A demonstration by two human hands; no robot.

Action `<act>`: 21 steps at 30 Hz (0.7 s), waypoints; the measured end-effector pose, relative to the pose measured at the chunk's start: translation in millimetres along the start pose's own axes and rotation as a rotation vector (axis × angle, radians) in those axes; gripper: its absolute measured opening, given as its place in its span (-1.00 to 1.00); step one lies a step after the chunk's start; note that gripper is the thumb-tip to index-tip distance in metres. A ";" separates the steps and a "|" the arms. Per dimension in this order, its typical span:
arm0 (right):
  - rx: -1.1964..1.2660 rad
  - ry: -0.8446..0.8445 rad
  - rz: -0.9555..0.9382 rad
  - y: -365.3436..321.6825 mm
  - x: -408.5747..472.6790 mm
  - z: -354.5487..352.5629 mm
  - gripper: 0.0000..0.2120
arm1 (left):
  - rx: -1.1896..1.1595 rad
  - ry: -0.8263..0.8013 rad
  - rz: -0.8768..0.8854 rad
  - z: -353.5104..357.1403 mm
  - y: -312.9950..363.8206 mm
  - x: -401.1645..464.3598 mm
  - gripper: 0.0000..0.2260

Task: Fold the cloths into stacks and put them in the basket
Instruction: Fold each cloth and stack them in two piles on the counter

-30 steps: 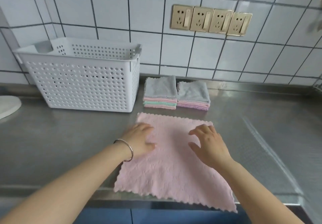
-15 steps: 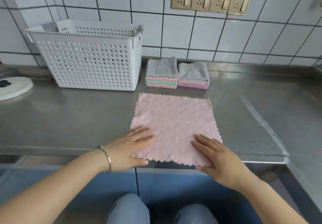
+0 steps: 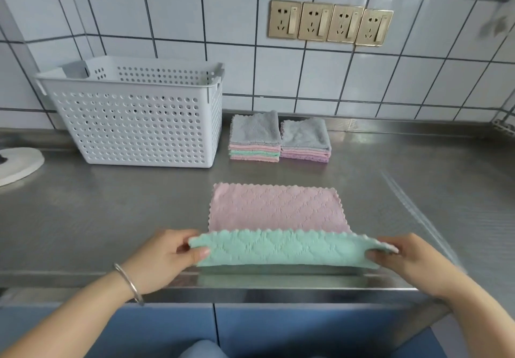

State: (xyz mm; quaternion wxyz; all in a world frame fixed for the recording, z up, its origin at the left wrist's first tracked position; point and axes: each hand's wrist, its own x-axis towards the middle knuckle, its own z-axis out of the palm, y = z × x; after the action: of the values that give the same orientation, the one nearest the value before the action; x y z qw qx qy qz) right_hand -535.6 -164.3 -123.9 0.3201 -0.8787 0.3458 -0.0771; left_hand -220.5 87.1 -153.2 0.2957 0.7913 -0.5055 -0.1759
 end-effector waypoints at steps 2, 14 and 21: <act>0.131 0.066 0.066 -8.5 15.7 -5.4 -0.58 | -0.117 0.052 -0.118 -1.2 2.0 17.4 -0.63; 0.123 0.360 0.394 -18.1 132.3 33.6 -0.76 | 0.192 0.222 -0.452 12.3 13.1 141.3 -0.64; -0.067 0.372 0.450 -17.9 138.4 37.2 -0.82 | 0.335 0.191 -0.454 17.4 13.6 148.2 -0.66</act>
State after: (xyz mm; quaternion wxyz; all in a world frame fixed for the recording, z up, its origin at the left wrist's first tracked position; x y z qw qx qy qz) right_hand -408.7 -226.4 -153.9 0.2310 -0.7609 0.5869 -0.1524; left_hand -176.7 -56.1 -154.7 0.1603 0.9349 -0.3073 -0.0765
